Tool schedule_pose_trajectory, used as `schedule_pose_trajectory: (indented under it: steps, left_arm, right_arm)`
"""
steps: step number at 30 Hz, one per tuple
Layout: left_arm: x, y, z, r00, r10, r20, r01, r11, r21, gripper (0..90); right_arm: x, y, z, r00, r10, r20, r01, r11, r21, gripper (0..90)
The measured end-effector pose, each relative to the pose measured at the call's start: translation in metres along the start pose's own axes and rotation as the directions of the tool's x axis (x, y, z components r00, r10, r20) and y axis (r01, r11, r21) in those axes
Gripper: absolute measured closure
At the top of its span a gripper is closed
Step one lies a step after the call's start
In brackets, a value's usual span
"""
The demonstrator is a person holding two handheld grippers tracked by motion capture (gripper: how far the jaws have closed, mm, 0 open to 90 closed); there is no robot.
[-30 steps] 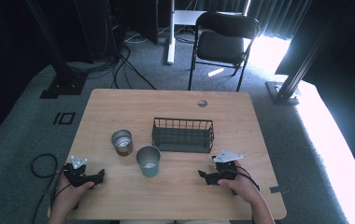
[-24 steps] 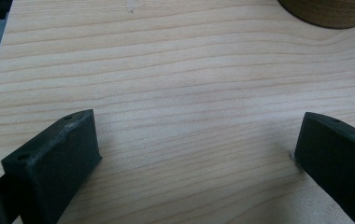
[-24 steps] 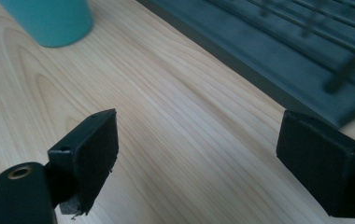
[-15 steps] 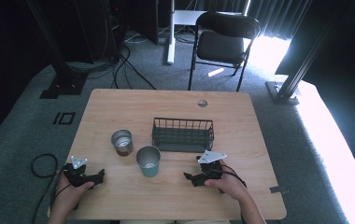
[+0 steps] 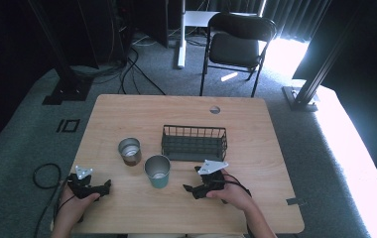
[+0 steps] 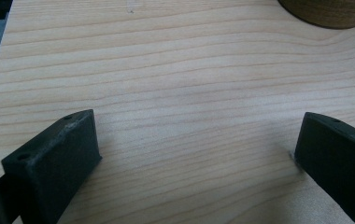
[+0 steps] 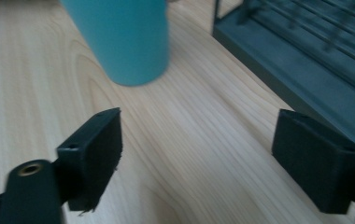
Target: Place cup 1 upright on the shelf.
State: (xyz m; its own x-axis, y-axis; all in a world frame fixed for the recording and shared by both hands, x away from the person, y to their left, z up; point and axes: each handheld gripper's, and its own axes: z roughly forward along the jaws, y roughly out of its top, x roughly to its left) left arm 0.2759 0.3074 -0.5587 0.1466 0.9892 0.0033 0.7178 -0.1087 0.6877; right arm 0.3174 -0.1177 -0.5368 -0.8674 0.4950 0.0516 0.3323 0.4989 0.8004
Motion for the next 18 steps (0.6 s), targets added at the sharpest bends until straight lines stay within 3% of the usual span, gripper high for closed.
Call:
schedule_pose_trajectory:
  steps: [12, 18]
  left_arm:
    - [0.0, 0.0, 0.0, 1.0, 0.0, 0.0, 0.0, 1.0, 0.0, 0.5]
    - [0.0, 0.0, 0.0, 1.0, 0.0, 0.0, 0.0, 1.0, 0.0, 0.5]
  right_arm:
    - [0.014, 0.02, 0.016, 0.9969, -0.064, -0.046, 0.063, 0.998, -0.025, 16.5]
    - [0.025, 0.033, 0.028, 0.9914, -0.106, -0.077, 0.102, 0.994, -0.048, 14.0]
